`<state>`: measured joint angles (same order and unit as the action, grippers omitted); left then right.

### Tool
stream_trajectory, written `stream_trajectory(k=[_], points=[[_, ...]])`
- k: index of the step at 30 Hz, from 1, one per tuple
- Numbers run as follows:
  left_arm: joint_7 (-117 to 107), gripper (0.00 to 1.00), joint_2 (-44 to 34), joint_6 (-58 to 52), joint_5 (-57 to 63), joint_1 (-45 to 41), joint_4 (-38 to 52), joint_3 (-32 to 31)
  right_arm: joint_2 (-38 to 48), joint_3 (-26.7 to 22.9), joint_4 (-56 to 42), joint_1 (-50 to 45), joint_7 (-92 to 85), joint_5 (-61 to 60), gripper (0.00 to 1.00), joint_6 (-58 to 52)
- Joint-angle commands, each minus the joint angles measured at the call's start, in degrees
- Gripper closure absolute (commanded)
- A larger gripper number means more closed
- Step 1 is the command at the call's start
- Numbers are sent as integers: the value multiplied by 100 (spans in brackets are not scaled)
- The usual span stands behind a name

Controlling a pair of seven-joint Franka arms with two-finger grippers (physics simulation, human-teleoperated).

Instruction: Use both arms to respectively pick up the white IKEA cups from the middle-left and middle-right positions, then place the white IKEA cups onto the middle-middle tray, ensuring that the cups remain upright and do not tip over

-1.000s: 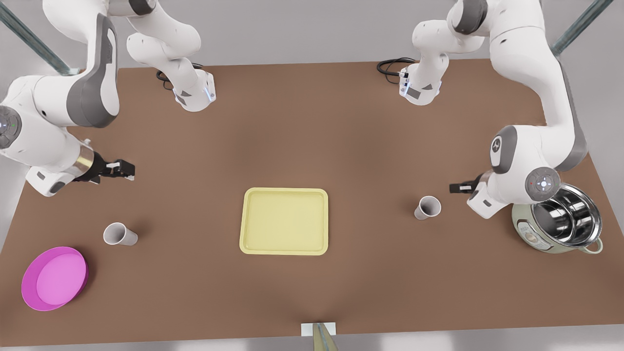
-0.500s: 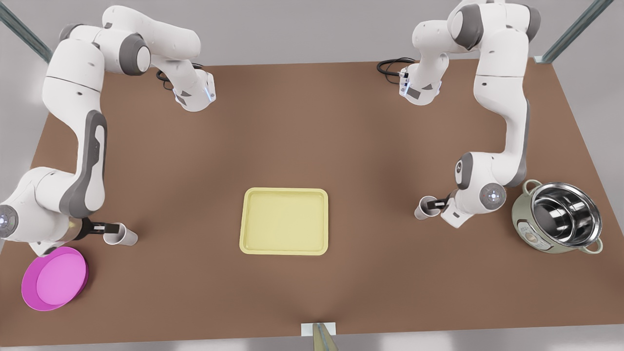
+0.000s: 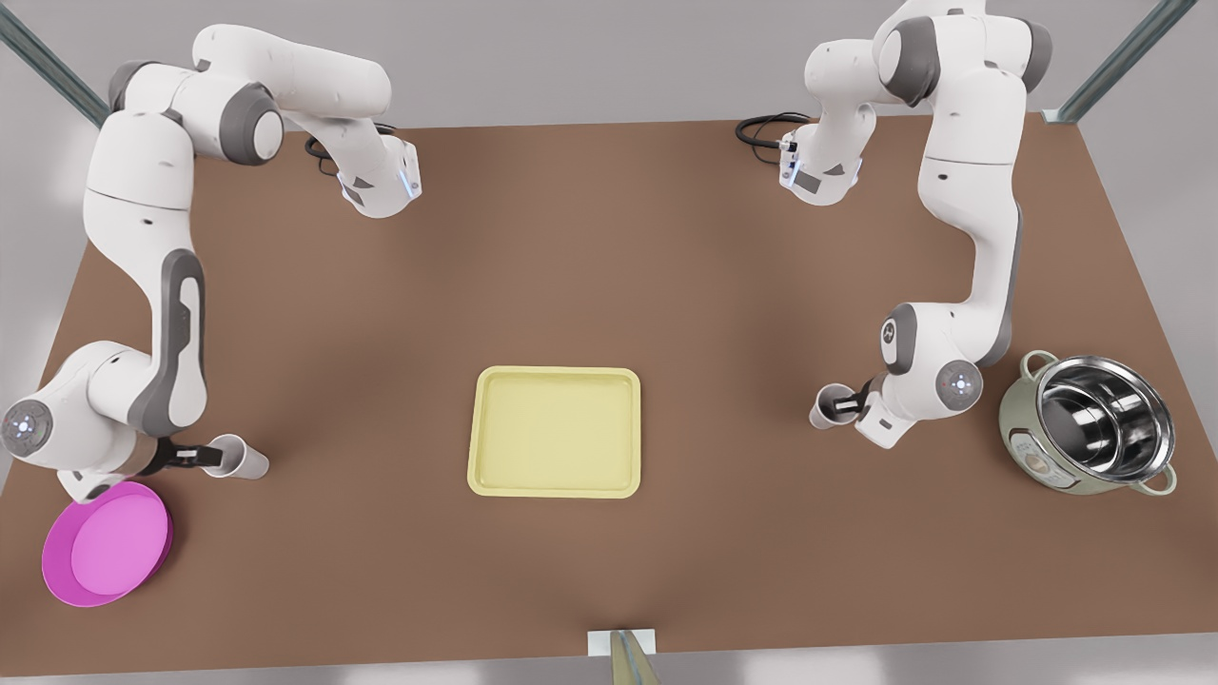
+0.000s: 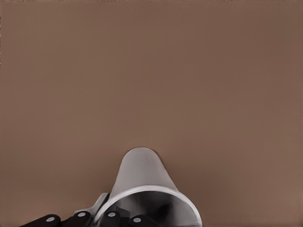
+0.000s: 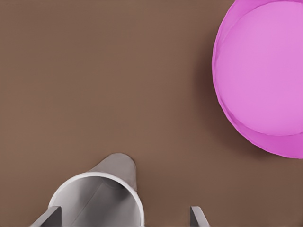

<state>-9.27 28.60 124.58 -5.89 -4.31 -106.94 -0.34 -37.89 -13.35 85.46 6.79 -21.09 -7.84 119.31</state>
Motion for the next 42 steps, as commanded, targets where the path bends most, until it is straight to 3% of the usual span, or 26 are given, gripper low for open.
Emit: stream_trajectory(k=[1, 3, 5, 7, 10, 13, 17, 18, 20, 22, 24, 25, 26, 27, 28, 29, 34, 40, 42], points=[[-58, 79, -161, -100, -53, -61, 24, -1, 10, -1, 76, 33, -774, -25, 0, 295], [-820, 79, -487, -320, -35, -114, 120, -159, -8, -1, 190, 77, -774, -34, 0, 408], [-1647, 78, -346, -556, 0, -350, 515, -423, 36, -1, 384, 68, -774, -34, 0, 576], [-3783, 78, 497, -1111, -26, -1212, 2124, -476, 10, 8, 393, 68, -774, -104, 0, 620], [-5216, 78, 1332, -1129, -158, -1722, 3381, -801, -60, 8, 463, 68, -774, -218, 0, 699], [-6016, 78, 1842, -1112, -158, -2047, 3970, -977, -192, 8, 463, 68, -774, -245, 0, 752], [-6008, 77, 2220, -928, -158, -2276, 4085, -1109, -297, 8, 463, 77, -783, -245, 3, 760], [-6025, 77, 2325, -865, -149, -2408, 4172, -1100, -298, 16, 472, 77, -783, -245, 14, 752], [-6017, 75, 2545, -594, -167, -2469, 4261, -1100, -297, 25, 489, 68, -792, -236, 55, 752], [-6025, 75, 2589, -479, -158, -2478, 4261, -1161, -297, 34, 489, 59, -792, -236, 62, 752], [-6034, 75, 2625, -444, -158, -2487, 4252, -1161, -297, 43, 481, 24, -792, -227, 78, 752], [-6025, 70, 2633, -452, -149, -2478, 4243, -1161, -289, 52, 481, 15, -792, -227, 79, 752], [-6025, 57, 2633, -452, -149, -2478, 4243, -1161, -280, 60, 463, -29, -783, -227, 79, 752], [-6017, 30, 2624, -452, -149, -2478, 4234, -1161, -280, 69, 419, -55, -765, -227, 79, 743], [-6025, 10, 2624, -479, -149, -2478, 4234, -1161, -262, 192, 401, -46, -765, -227, 79, 743], [-6025, 2, 2607, -496, -132, -2478, 4234, -1161, -201, 368, 384, -46, -757, -236, 79, 699], [-6034, 0, 2554, -812, -149, -2443, 4234, -1161, -69, 1853, 77, -143, -686, -209, 79, 681], [-6166, 0, 2019, -2094, -158, -2391, 4190, -1188, -69, 1880, -179, -1681, 351, -166, 79, 330], [-5648, 0, 1236, -4098, 316, -1907, 4243, -1170, -43, 1880, -152, -1892, 333, -148, 79, -92]])
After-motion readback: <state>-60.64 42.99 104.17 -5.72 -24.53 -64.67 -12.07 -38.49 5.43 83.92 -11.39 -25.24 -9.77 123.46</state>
